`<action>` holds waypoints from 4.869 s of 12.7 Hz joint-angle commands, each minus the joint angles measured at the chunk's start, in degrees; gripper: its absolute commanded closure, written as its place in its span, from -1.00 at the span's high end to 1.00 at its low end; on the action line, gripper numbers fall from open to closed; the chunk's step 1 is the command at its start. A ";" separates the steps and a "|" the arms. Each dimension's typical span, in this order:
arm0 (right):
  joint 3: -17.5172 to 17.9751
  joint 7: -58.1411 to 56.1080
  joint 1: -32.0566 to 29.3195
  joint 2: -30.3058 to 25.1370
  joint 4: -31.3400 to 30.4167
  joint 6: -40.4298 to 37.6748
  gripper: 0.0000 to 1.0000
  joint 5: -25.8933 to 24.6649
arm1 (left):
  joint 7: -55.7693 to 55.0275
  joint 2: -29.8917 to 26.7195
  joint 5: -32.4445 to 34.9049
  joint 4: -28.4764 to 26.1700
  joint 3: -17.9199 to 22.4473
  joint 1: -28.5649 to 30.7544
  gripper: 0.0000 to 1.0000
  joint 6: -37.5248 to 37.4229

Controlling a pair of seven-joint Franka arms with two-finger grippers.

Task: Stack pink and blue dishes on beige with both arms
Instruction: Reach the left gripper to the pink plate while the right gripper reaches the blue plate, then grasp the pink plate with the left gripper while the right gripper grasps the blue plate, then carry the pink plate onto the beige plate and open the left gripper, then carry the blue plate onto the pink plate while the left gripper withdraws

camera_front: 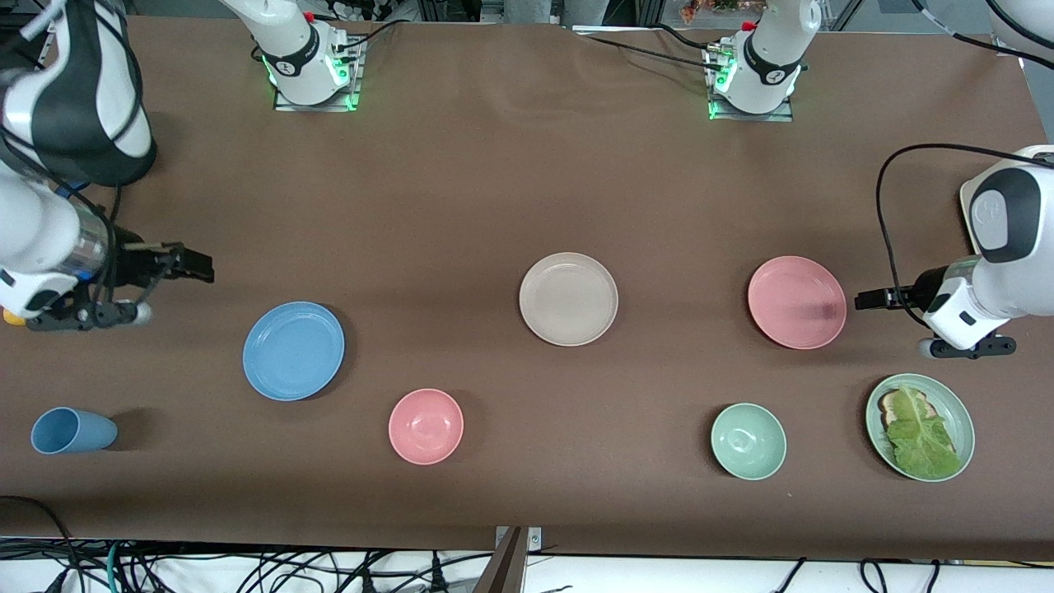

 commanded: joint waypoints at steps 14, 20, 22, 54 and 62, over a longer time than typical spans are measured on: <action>0.95 -6.64 -5.76 18.98 -8.07 37.10 0.82 0.30 | 7.95 4.58 -2.36 -18.45 -0.82 4.36 0.40 27.07; 0.95 -6.72 -5.67 21.71 -8.07 40.71 0.27 1.71 | 7.69 4.57 -2.36 -18.89 -0.90 4.36 -1.00 27.08; 1.13 -6.63 -5.58 22.24 -8.07 40.80 0.05 1.71 | 7.78 4.49 -2.36 -18.89 -0.90 4.10 -1.00 26.99; 4.47 16.91 6.71 20.13 16.01 7.14 -1.00 3.11 | -31.86 16.00 1.15 7.38 -23.40 -15.51 1.00 9.15; 5.87 45.80 22.95 20.39 15.75 8.19 -1.00 2.41 | -26.27 12.04 1.41 7.38 -23.32 -2.60 1.00 6.26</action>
